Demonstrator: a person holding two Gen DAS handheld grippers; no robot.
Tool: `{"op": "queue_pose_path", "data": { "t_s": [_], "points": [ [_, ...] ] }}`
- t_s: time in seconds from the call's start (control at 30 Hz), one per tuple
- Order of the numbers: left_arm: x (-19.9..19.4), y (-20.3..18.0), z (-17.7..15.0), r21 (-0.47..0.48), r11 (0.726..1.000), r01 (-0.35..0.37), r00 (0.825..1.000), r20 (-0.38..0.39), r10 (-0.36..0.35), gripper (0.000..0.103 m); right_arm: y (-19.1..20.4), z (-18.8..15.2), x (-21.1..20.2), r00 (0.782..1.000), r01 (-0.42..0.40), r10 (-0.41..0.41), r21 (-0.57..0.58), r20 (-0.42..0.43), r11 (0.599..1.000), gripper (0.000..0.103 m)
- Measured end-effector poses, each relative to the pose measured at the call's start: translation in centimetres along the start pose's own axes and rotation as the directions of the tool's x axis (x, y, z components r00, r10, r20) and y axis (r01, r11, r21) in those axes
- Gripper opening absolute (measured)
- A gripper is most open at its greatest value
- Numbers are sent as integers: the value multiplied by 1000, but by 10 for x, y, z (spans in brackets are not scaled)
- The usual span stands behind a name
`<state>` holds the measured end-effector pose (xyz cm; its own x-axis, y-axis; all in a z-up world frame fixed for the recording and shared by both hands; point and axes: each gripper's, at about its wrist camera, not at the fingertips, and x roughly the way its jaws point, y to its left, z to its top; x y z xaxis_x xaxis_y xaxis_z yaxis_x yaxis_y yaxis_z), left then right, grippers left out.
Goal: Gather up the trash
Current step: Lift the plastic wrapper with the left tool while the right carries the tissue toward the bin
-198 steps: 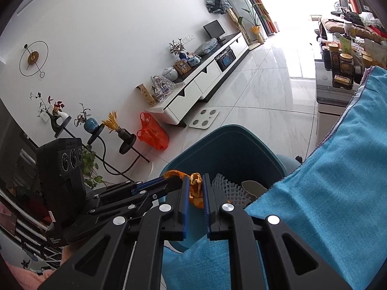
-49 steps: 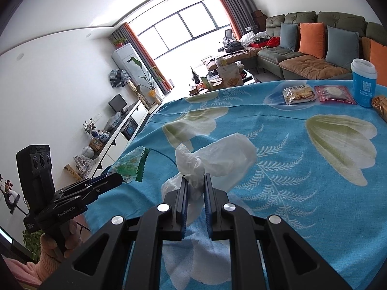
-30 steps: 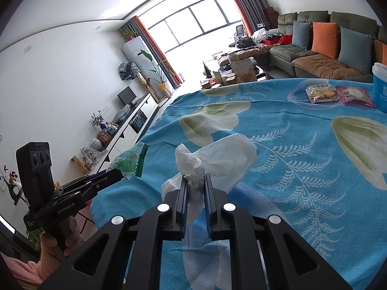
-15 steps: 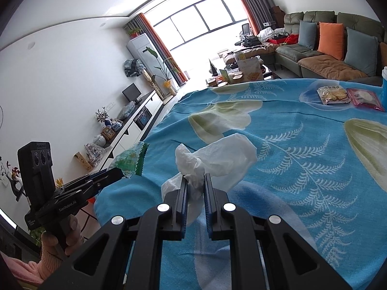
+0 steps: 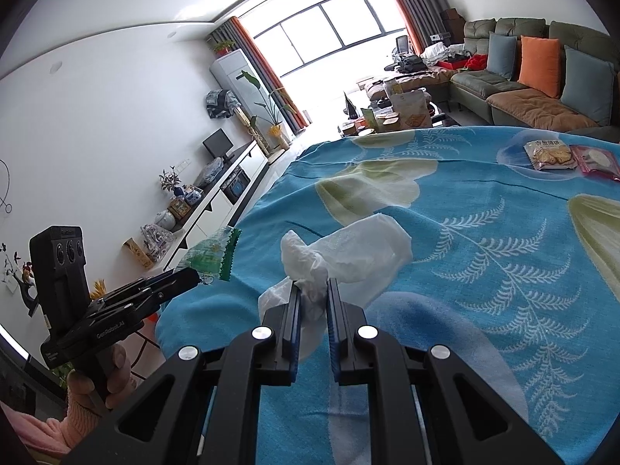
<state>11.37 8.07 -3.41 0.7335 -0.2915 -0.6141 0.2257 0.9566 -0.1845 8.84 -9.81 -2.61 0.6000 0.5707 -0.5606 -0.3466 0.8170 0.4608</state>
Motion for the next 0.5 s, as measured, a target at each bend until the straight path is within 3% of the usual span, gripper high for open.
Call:
{"op": "queue_pose_path", "data": {
  "t_s": [0.3,0.5],
  "points": [
    [-5,6,-3,-13,999,-30,1000,-5,30,29,13,4,7,999,-44,44,-24,-8,999,11],
    [-12,18,-7,-64,997,-53,999,-11,52,29,28,12,27,994,-86,82,-67,-70,994,11]
  ]
}}
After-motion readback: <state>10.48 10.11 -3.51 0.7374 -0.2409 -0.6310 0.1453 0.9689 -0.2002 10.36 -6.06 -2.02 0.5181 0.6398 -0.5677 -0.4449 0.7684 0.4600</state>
